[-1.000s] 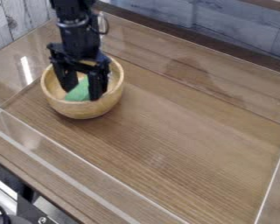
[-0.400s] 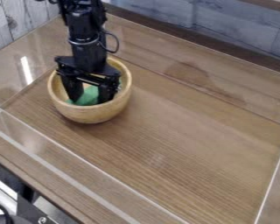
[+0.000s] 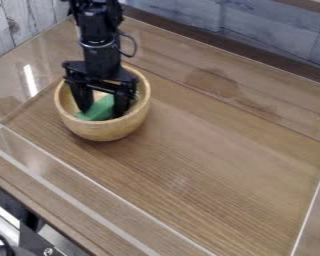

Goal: Move green object from inside the wooden bowl to the table next to it

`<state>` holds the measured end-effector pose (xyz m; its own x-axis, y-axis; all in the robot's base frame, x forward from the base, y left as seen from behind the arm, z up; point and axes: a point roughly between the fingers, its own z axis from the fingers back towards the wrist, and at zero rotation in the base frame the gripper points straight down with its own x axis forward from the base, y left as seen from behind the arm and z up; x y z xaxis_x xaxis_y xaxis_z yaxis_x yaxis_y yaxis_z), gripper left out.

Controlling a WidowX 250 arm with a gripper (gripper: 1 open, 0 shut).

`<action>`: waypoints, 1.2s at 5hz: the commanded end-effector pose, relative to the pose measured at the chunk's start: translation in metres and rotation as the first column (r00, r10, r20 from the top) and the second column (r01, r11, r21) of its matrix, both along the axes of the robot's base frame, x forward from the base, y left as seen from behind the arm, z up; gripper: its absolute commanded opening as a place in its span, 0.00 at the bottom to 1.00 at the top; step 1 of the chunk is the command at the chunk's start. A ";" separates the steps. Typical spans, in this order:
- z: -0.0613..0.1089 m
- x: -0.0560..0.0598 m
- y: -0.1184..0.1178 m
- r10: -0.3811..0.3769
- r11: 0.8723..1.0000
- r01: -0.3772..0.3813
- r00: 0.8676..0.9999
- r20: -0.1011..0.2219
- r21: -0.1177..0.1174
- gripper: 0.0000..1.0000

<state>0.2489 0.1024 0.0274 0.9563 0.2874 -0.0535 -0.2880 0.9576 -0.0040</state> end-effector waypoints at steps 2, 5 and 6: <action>0.005 0.010 0.024 0.171 0.985 -0.171 0.985 0.014 0.011 0.00; 0.006 0.012 0.037 0.246 0.969 -0.247 0.969 0.019 0.012 0.00; 0.008 0.011 0.030 0.238 0.971 -0.238 0.971 0.024 0.010 0.00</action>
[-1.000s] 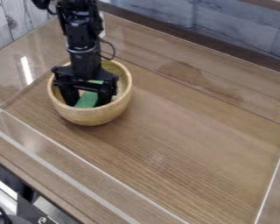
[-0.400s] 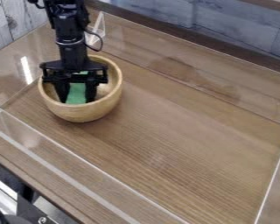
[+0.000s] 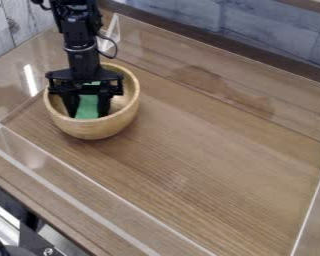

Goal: Move green object from inside the wooden bowl to the table next to it

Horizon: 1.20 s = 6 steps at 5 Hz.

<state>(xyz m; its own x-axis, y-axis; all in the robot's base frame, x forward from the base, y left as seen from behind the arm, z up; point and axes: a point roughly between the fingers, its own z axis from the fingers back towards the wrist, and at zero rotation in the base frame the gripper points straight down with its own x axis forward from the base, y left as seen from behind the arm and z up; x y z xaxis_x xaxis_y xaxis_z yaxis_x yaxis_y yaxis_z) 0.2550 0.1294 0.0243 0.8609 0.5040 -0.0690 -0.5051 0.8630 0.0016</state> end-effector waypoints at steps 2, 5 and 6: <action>0.050 0.020 -0.004 -0.036 0.998 0.041 0.992 0.121 -0.038 0.00; 0.103 0.067 -0.076 -0.256 0.957 0.279 0.941 0.224 -0.083 0.00; 0.087 0.094 -0.122 -0.375 0.915 0.397 0.901 0.220 -0.066 0.00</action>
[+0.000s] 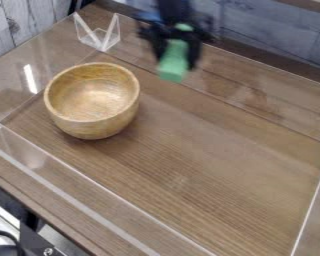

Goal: Move green object from inside the wooden bowl to the table next to it

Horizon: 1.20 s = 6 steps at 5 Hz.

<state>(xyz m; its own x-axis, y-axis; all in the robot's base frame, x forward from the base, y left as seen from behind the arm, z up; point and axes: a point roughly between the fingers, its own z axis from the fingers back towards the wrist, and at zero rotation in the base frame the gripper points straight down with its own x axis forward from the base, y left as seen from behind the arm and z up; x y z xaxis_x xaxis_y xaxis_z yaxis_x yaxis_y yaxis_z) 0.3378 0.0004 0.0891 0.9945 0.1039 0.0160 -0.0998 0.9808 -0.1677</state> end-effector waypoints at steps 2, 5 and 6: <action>0.005 0.043 -0.052 -0.063 0.997 0.060 0.997 0.049 0.050 0.00; -0.031 0.038 -0.026 -0.086 0.991 0.082 0.996 0.027 0.109 0.00; -0.042 0.038 -0.018 -0.068 0.991 0.064 0.997 0.030 0.115 0.00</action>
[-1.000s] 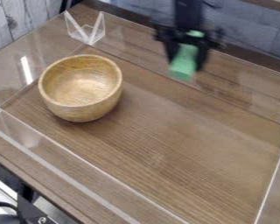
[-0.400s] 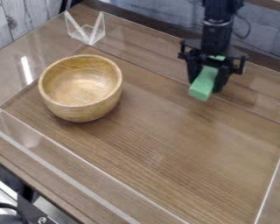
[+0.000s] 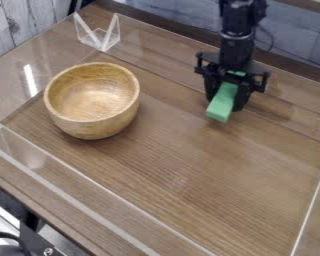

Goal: Move green object from inside the wooden bowl to the table next to it

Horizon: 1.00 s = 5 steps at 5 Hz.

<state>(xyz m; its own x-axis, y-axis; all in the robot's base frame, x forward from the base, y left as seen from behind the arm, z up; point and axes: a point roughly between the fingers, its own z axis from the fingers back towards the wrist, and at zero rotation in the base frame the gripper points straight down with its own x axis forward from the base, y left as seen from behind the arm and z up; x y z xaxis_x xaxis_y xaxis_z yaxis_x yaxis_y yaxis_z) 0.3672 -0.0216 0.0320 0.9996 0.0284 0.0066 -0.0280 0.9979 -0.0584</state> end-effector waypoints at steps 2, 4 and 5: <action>0.011 0.008 0.023 0.035 0.999 -0.036 0.997 0.064 0.001 0.00; 0.016 0.008 0.031 0.057 0.998 -0.056 0.996 0.071 -0.006 0.00; 0.018 0.009 0.028 0.069 0.998 -0.068 0.995 0.074 -0.011 0.00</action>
<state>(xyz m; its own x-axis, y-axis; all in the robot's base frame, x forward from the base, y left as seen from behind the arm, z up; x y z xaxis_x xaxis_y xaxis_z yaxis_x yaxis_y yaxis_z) 0.3663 0.0051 0.0278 0.9960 0.0885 0.0137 -0.0874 0.9938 -0.0680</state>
